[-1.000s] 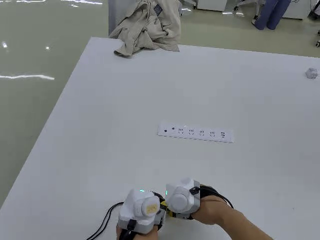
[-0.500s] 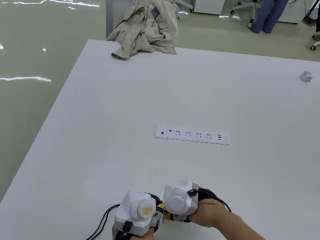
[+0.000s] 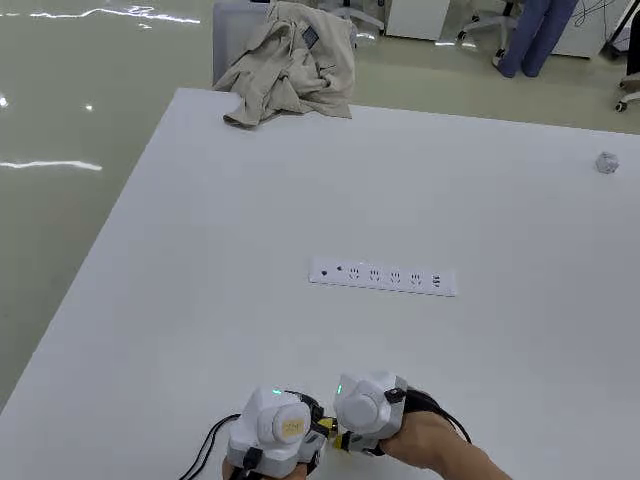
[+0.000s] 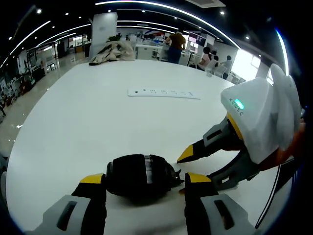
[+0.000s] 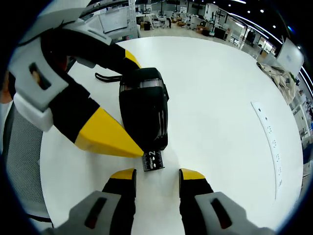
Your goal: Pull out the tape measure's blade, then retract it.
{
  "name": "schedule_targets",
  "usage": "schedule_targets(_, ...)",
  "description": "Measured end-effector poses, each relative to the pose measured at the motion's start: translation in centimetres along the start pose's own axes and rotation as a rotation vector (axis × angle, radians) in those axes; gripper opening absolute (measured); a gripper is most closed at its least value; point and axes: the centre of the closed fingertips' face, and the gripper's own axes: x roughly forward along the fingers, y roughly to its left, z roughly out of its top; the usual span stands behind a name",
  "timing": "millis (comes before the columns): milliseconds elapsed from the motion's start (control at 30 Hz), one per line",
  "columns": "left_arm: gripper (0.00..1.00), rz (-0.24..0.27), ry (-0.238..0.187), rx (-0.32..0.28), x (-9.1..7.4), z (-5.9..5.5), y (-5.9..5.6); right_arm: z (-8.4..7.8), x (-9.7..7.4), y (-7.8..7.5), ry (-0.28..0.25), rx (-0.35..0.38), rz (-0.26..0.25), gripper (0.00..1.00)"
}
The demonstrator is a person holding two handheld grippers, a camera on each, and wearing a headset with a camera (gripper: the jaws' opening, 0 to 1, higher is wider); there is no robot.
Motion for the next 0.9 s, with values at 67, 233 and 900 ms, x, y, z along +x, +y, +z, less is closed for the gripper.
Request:
schedule_targets(67, 0.63, -0.002, 0.004, -0.003, 0.0, -0.1, 0.0, -0.1, -0.2, 0.1, -0.003, 0.012, -0.007, 0.36)
schedule_targets(233, 0.64, -0.006, 0.002, 0.008, -0.5, -0.1, -0.1, 0.1, -0.9, 0.0, -0.040, 0.070, -0.029, 0.38)
schedule_targets(900, 0.74, -0.043, -0.023, 0.004, -2.8, -0.3, 0.8, 1.0, -3.8, 1.9, -0.162, 0.240, -0.104, 0.42)
